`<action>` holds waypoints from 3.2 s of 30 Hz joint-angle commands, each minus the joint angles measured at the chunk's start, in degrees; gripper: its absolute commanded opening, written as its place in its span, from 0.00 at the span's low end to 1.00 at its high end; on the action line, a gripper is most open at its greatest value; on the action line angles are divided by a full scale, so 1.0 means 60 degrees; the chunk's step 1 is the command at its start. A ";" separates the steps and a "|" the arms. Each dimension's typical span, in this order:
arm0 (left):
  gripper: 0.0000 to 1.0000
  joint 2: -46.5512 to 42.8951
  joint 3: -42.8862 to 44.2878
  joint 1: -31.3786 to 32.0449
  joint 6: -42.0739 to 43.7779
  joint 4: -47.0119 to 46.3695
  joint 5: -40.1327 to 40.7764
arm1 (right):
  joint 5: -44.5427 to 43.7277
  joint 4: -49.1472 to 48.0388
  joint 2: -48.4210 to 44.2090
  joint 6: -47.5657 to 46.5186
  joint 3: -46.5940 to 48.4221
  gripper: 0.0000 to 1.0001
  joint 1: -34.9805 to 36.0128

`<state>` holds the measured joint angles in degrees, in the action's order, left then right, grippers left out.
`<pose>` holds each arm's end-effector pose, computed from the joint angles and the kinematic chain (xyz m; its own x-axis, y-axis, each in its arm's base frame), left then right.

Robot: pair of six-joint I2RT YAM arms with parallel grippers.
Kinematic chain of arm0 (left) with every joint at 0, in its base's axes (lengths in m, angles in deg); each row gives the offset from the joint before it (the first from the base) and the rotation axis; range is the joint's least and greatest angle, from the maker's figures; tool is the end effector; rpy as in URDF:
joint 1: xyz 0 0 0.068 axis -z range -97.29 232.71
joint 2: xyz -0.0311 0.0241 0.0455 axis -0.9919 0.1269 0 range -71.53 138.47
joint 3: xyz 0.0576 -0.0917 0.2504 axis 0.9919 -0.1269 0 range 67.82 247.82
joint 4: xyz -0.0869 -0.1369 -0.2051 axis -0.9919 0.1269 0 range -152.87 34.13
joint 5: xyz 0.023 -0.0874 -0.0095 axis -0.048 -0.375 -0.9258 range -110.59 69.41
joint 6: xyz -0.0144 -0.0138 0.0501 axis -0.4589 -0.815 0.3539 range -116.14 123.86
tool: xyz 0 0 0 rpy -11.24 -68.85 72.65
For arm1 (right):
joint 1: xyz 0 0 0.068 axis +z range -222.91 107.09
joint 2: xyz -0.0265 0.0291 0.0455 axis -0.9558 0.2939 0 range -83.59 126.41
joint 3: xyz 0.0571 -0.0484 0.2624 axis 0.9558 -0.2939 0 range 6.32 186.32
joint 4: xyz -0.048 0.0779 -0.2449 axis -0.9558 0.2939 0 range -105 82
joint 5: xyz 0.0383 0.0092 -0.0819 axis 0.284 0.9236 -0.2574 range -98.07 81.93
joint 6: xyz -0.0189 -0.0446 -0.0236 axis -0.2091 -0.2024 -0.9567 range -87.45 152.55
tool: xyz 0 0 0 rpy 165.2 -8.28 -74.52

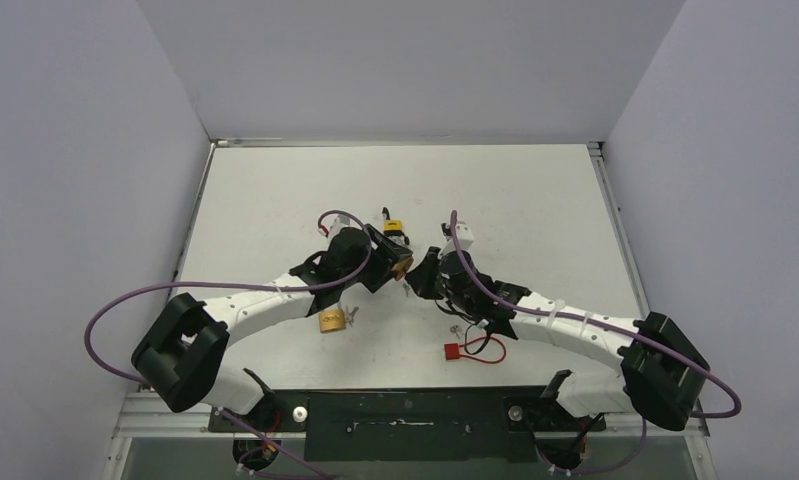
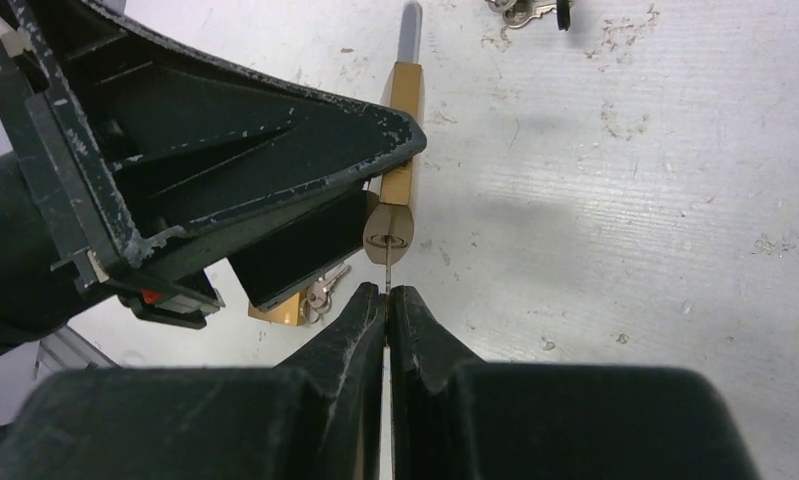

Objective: Unlock with the key
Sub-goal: Unlock the lock.

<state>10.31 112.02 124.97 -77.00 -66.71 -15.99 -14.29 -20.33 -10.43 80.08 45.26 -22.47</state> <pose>0.2270 -0.2023 0.2118 -0.6785 -0.7132 -0.1761 -0.3077 0.4936 -0.8134 0.1785 0.2099 0.2252 -0.7286 0.2694 -0.6298 -0.2496 0.7518 0.6103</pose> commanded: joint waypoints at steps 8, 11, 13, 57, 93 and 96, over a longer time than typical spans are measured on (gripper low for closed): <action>0.00 -0.0661 -0.0068 0.0129 -0.1289 -0.2482 -0.1137 | -0.1402 -0.0459 0.0813 -0.0331 0.0753 0.00 -0.0001; 0.00 -0.0728 -0.0087 0.0130 -0.1355 -0.2618 -0.1182 | -0.1286 -0.1029 0.0864 -0.0722 0.0647 0.00 -0.0002; 0.00 -0.0802 -0.0082 0.0124 -0.1221 -0.2594 -0.1039 | -0.1110 -0.1089 0.0801 -0.0869 0.0658 0.00 -0.0003; 0.00 -0.1672 -0.0703 0.0153 0.0646 -0.3405 0.0539 | 0.0967 -0.2323 -0.0617 -0.0528 -0.0281 0.20 -0.0508; 0.00 -0.2800 -0.1054 0.0097 0.0284 -0.4849 -0.0519 | 0.3773 -0.4837 -0.1806 0.3530 -0.1386 0.00 -0.2405; 0.00 -0.2701 -0.0813 0.0078 0.1592 -0.4743 -0.0579 | 0.3314 -0.3320 -0.2397 0.2219 -0.1087 0.26 -0.2415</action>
<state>-3.70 103.85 125.43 -75.38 -86.49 -17.28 10.00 -46.10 -19.76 100.08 35.10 -35.87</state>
